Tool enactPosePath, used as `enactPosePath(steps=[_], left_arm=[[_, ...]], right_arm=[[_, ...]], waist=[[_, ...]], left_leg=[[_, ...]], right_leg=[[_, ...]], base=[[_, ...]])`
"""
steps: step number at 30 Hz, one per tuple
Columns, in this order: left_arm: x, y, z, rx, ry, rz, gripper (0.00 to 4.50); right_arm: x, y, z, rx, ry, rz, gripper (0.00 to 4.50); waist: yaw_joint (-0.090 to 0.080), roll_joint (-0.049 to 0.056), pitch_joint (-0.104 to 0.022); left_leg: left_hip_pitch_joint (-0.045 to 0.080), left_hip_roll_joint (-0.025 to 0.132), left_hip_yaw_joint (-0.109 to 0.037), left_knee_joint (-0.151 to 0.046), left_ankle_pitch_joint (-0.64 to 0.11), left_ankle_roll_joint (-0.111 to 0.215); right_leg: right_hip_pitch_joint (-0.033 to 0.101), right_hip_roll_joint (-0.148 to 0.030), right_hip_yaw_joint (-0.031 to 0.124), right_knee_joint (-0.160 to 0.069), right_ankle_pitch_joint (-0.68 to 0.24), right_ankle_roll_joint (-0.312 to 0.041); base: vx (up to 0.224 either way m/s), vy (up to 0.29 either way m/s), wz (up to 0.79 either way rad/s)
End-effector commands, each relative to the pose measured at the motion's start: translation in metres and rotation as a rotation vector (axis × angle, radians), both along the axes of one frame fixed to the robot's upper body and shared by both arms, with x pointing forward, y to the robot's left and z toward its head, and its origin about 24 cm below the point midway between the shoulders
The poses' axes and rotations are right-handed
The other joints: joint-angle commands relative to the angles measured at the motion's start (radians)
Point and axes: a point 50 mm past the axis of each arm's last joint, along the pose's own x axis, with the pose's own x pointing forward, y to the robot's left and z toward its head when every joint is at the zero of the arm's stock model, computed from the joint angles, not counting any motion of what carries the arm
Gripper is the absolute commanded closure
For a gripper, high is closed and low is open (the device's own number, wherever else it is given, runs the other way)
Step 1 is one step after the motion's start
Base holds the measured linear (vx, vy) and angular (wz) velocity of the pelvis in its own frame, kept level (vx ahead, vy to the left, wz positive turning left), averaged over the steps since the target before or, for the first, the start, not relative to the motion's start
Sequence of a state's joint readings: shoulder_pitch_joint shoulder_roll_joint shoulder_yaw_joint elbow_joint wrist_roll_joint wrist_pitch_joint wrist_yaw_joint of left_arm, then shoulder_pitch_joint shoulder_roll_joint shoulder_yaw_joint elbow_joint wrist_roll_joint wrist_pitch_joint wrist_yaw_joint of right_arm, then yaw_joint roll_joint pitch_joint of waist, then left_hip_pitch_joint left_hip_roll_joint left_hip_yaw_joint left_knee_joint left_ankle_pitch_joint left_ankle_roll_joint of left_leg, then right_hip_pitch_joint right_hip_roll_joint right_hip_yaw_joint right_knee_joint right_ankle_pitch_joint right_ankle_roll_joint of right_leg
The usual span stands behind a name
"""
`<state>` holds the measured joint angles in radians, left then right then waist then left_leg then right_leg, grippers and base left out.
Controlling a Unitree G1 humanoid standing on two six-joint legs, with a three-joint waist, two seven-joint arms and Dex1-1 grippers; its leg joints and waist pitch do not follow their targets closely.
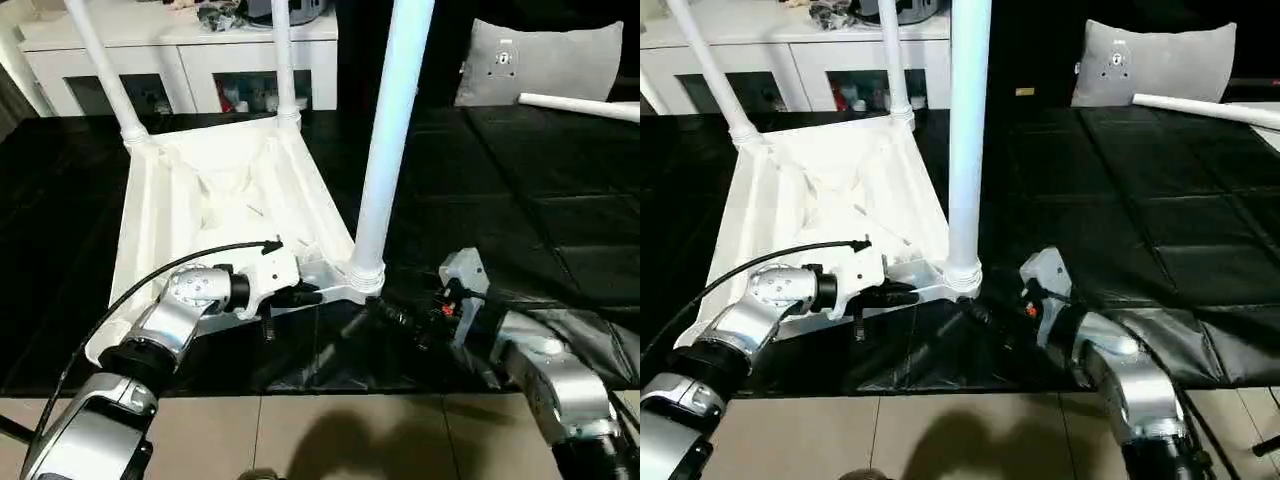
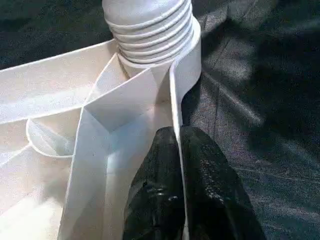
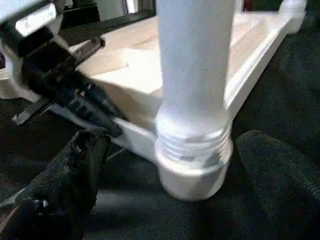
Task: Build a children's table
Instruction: Rotate leg to tighten
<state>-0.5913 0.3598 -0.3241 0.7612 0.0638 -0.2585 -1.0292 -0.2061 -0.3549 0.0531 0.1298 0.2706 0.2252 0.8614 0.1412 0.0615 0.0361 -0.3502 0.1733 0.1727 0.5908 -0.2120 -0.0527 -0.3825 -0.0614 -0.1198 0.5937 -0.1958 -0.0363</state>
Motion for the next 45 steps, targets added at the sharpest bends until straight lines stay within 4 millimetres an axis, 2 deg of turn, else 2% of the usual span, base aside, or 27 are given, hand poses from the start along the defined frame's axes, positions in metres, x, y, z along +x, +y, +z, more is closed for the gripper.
enactPosePath(steps=[1,3,5,7,8,9,10,11,12,16,20,21,24,27,28,35,36,37,38,41,44,45], left_arm=[[-0.008,0.01,-0.021,0.122,0.07,0.002,4.41],[-0.009,0.011,-0.023,0.114,0.117,0.007,4.41],[-0.01,0.011,-0.024,0.109,0.146,0.003,3.92],[-0.01,0.011,-0.024,0.105,0.152,0.002,3.92],[-0.01,0.011,-0.024,0.104,0.151,0.001,3.82],[-0.009,0.012,-0.024,0.105,0.143,0.006,3.65],[-0.009,0.012,-0.024,0.105,0.138,0.008,3.5],[-0.009,0.012,-0.024,0.105,0.137,0.008,3.47],[-0.009,0.012,-0.025,0.119,0.143,-0.001,3.46],[-0.009,0.012,-0.024,0.116,0.152,-0.008,3.34],[-0.007,0.01,-0.02,0.082,0.162,-0.008,3.74],[-0.007,0.01,-0.02,0.081,0.163,-0.009,3.96],[-0.007,0.01,-0.02,0.083,0.165,-0.01,4.15],[-0.008,0.011,-0.02,0.07,0.173,-0.007,4.25],[-0.008,0.011,-0.021,0.066,0.176,-0.006,4.43],[-0.011,0.011,-0.02,0.047,0.169,-0.025,4.43],[-0.016,0.009,-0.019,0.052,0.157,-0.08,4.43],[-0.018,0.008,-0.019,0.056,0.153,-0.106,4.43],[-0.021,0.007,-0.019,0.061,0.151,-0.126,4.43],[-0.034,0.003,-0.022,0.093,0.158,-0.241,4.43],[-0.036,0.002,-0.022,0.101,0.16,-0.258,4.43],[-0.037,0.0,-0.023,0.103,0.16,-0.27,4.43]], right_arm=[[0.001,0.001,0.003,0.009,-0.012,0.023,0.0],[-0.001,0.003,0.003,0.009,-0.004,0.05,0.0],[-0.002,0.004,0.002,0.008,-0.001,0.064,0.0],[-0.003,0.005,0.002,0.007,0.005,0.079,0.0],[-0.004,0.006,0.001,0.006,0.008,0.089,0.0],[-0.005,0.006,0.001,0.004,0.014,0.1,0.0],[-0.006,0.006,0.0,0.003,0.018,0.107,0.0],[-0.006,0.006,0.0,0.003,0.018,0.108,0.0],[-0.006,0.005,0.0,-0.006,0.02,0.112,0.0],[-0.007,0.004,-0.001,-0.014,0.019,0.11,0.0],[-0.007,0.002,-0.001,-0.019,0.019,0.111,0.0],[-0.007,0.002,-0.001,-0.021,0.02,0.113,0.0],[-0.007,0.002,-0.002,-0.022,0.022,0.116,0.0],[-0.007,0.003,-0.002,-0.021,0.022,0.12,0.0],[-0.007,0.003,-0.002,-0.021,0.022,0.121,0.0],[-0.002,-0.001,0.0,-0.027,0.004,0.1,0.0],[0.002,-0.003,0.002,-0.046,-0.006,0.093,0.0],[0.004,-0.004,0.003,-0.055,-0.007,0.095,0.0],[0.005,-0.005,0.004,-0.062,-0.006,0.098,0.0],[0.009,-0.003,0.006,-0.124,0.006,0.21,0.0],[0.008,-0.001,0.006,-0.145,0.012,0.258,0.0],[0.009,0.0,0.005,-0.174,0.007,0.289,0.0]], waist=[[-0.001,-0.021,-0.05],[0.0,-0.02,-0.05],[-0.001,-0.021,-0.05],[-0.001,-0.019,-0.049],[-0.002,-0.022,-0.049],[-0.001,-0.019,-0.05],[-0.001,-0.021,-0.051],[-0.001,-0.021,-0.051],[0.0,-0.017,-0.051],[-0.001,-0.017,-0.05],[-0.001,-0.016,-0.051],[-0.001,-0.016,-0.053],[0.0,-0.016,-0.053],[0.0,-0.017,-0.052],[0.001,-0.017,-0.052],[0.001,-0.018,-0.052],[0.001,-0.016,-0.053],[-0.002,-0.017,-0.053],[-0.002,-0.016,-0.054],[0.001,-0.014,-0.057],[0.009,-0.014,-0.056],[0.014,-0.018,-0.056]], left_leg=[[-0.003,0.067,-0.026,-0.069,-0.117,0.071],[-0.003,0.067,-0.025,-0.069,-0.124,0.071],[-0.002,0.069,-0.027,-0.07,-0.127,0.07],[-0.002,0.068,-0.027,-0.071,-0.133,0.068],[-0.003,0.068,-0.027,-0.071,-0.132,0.069],[-0.003,0.068,-0.027,-0.07,-0.129,0.071],[-0.004,0.067,-0.027,-0.069,-0.125,0.072],[-0.004,0.066,-0.026,-0.068,-0.123,0.074],[-0.003,0.067,-0.027,-0.068,-0.123,0.073],[-0.002,0.067,-0.027,-0.069,-0.134,0.071],[-0.003,0.066,-0.027,-0.069,-0.13,0.07],[-0.004,0.067,-0.027,-0.068,-0.124,0.071],[-0.004,0.068,-0.027,-0.068,-0.121,0.076],[-0.004,0.066,-0.026,-0.068,-0.123,0.077],[-0.004,0.066,-0.026,-0.068,-0.124,0.076],[-0.004,0.067,-0.027,-0.069,-0.125,0.075],[-0.003,0.069,-0.028,-0.069,-0.127,0.073],[-0.008,0.069,-0.029,-0.07,-0.119,0.074],[-0.005,0.07,-0.029,-0.069,-0.119,0.072],[-0.004,0.074,-0.026,-0.066,-0.108,0.079],[-0.002,0.074,-0.023,-0.064,-0.1,0.091],[-0.002,0.075,-0.023,-0.064,-0.097,0.091]], right_leg=[[0.043,-0.115,0.073,-0.091,-0.336,-0.066],[0.043,-0.115,0.072,-0.093,-0.345,-0.064],[0.043,-0.115,0.072,-0.093,-0.343,-0.066],[0.043,-0.115,0.072,-0.094,-0.348,-0.068],[0.044,-0.114,0.072,-0.094,-0.345,-0.063],[0.044,-0.115,0.072,-0.092,-0.338,-0.066],[0.045,-0.115,0.072,-0.092,-0.333,-0.067],[0.045,-0.115,0.072,-0.092,-0.332,-0.068],[0.044,-0.115,0.072,-0.092,-0.335,-0.069],[0.044,-0.114,0.07,-0.096,-0.354,-0.064],[0.045,-0.114,0.07,-0.095,-0.352,-0.064],[0.045,-0.113,0.07,-0.093,-0.339,-0.068],[0.044,-0.113,0.07,-0.091,-0.316,-0.077],[0.045,-0.113,0.069,-0.093,-0.334,-0.073],[0.045,-0.113,0.069,-0.093,-0.337,-0.072],[0.044,-0.114,0.069,-0.093,-0.343,-0.069],[0.044,-0.115,0.07,-0.093,-0.343,-0.072],[0.046,-0.115,0.07,-0.09,-0.326,-0.077],[0.045,-0.114,0.07,-0.088,-0.318,-0.081],[0.044,-0.114,0.071,-0.079,-0.271,-0.105],[0.043,-0.112,0.073,-0.076,-0.244,-0.115],[0.044,-0.114,0.073,-0.074,-0.24,-0.116]], base=[[0.0,0.0,0.0],[0.0,0.0,0.0],[0.0,0.0,0.0],[0.0,0.0,0.0],[0.0,0.0,0.0],[0.0,0.0,0.0],[0.0,0.0,0.0],[0.0,0.0,0.0],[0.0,0.0,0.0],[0.0,0.0,0.0],[0.0,0.0,0.0],[0.0,0.0,0.0],[0.0,0.0,0.0],[0.0,0.0,0.0],[0.0,0.0,0.0],[0.0,0.0,0.0],[0.0,0.0,0.0],[0.0,0.0,0.0],[0.0,0.0,0.0],[0.0,0.0,0.0],[0.0,0.0,0.0],[0.0,0.0,0.0]])
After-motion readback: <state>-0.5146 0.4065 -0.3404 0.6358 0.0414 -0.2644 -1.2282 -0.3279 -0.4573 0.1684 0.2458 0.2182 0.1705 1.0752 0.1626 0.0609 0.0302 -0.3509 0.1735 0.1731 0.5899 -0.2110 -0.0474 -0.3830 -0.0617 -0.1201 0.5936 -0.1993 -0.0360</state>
